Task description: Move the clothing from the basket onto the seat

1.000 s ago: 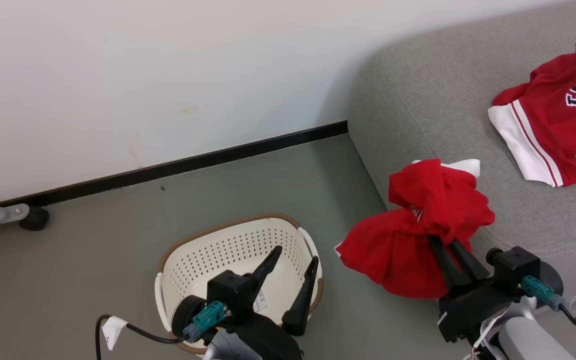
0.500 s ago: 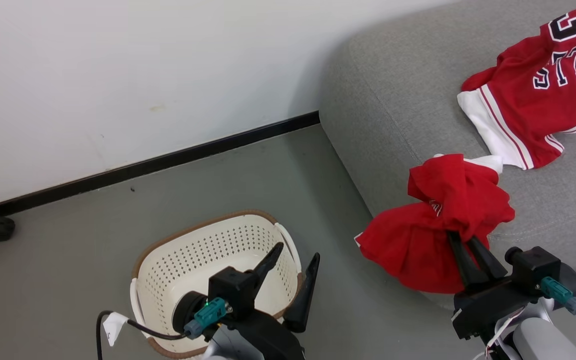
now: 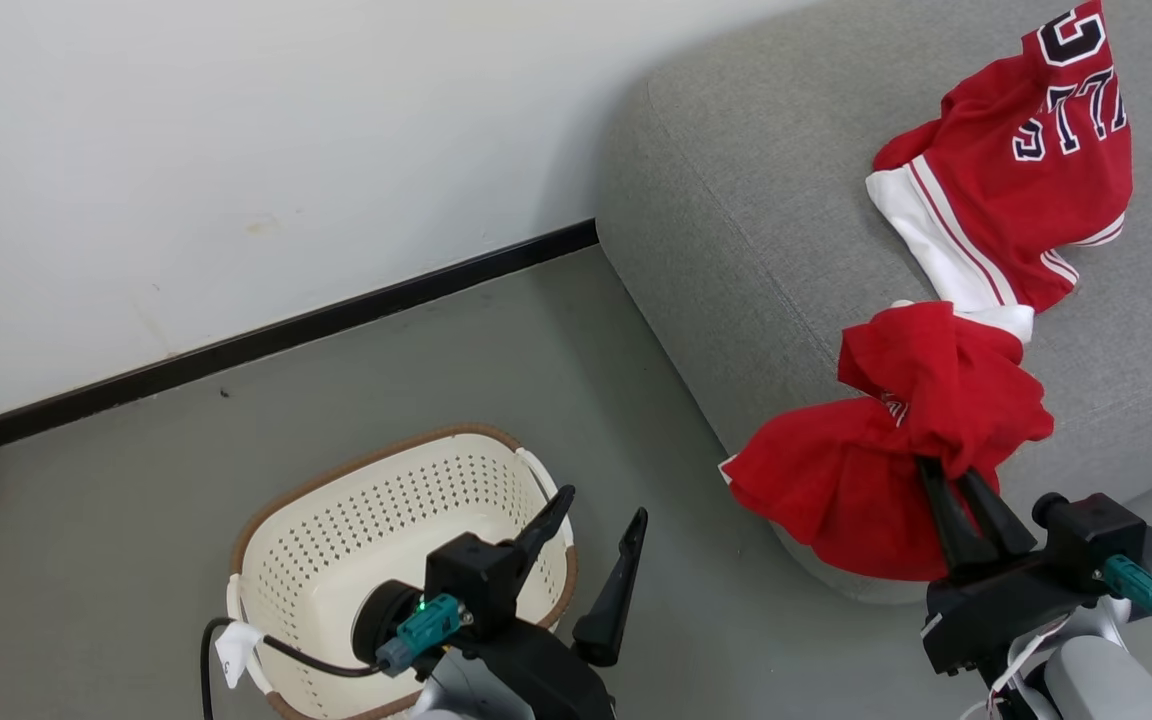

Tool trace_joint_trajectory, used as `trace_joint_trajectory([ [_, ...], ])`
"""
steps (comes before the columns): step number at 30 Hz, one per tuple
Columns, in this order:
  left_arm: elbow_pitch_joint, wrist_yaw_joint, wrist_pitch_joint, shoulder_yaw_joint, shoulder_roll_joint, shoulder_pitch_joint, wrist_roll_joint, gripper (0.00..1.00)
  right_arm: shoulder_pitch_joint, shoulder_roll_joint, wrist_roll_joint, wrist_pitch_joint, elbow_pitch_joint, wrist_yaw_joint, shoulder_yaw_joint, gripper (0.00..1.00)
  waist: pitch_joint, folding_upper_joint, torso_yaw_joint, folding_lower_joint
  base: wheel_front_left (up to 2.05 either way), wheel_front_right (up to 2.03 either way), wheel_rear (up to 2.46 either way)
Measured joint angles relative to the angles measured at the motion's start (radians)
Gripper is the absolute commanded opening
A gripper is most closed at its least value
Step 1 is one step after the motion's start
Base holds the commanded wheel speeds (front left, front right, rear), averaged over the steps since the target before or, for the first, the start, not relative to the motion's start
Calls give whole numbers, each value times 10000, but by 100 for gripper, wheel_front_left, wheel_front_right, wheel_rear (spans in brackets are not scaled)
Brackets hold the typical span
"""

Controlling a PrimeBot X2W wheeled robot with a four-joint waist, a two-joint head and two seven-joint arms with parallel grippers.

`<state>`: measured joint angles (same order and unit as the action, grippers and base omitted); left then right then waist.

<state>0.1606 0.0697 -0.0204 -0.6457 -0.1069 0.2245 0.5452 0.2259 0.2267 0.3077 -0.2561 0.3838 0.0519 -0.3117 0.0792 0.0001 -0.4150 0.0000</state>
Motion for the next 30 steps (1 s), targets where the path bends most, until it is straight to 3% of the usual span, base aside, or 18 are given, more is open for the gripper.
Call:
trace_joint_trajectory([
  [15, -6, -6, 113, -301, 65, 204, -96, 100, 443, 403, 15, -2, -178, -4, 1225, 0, 461, 0, 43, 0, 0, 0, 0],
  [30, -495, 6, 667, -370, -253, 454, -485, 100, 2994, 1154, 692, -2, 617, 52, 2892, 0, 1683, 1, 495, 1, 0, 0, 0],
])
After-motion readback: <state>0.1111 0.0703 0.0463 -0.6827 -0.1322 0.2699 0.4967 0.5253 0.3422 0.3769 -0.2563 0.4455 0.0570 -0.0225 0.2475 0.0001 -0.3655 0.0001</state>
